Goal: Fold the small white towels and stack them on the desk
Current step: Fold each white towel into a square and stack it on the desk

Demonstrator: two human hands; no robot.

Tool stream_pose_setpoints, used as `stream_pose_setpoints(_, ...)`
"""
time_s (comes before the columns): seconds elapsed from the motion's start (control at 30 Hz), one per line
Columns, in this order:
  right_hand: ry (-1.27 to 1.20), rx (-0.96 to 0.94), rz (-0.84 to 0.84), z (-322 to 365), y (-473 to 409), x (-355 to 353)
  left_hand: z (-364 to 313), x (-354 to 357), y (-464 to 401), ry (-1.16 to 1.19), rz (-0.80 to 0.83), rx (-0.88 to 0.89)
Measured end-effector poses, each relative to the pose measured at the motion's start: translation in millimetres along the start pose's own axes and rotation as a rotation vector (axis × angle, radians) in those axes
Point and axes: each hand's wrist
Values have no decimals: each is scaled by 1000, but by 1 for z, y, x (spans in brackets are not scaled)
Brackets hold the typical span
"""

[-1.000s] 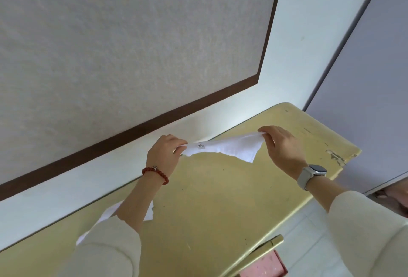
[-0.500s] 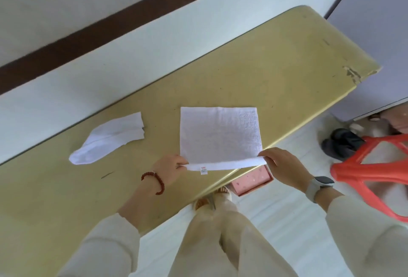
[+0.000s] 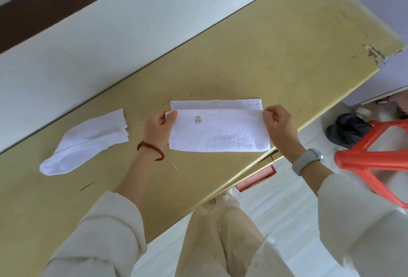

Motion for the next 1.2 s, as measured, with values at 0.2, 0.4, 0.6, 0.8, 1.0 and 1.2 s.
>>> stream_pose_setpoints(0.2,41,7,-73,-9,-40,24,8,18,-36,-111,-129,33)
stream_pose_setpoints(0.4,143,-8,-154,-18,-50,34,15,29,-47,-176,-223,4)
stream_pose_setpoints(0.6,234,-51,-161,-21,-53,40,18,30,-53,-168,-256,-41)
stream_pose_setpoints(0.8,329,-58,-151,-23,-56,41,13,32,-53,-191,-267,-69)
stream_pose_setpoints(1.0,414,30,-125,-14,-57,34,3,28,-50,-395,-306,-153)
stream_pose_setpoints(1.2,513,-476,-129,-4,-54,55,2,40,-51,-591,-242,317)
Point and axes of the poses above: each hand's wrist, its own y-axis away from the middle knuckle, its own x-axis out of the palm, z = x × y, and after that the axes turned 3 degrees about z, right-handed
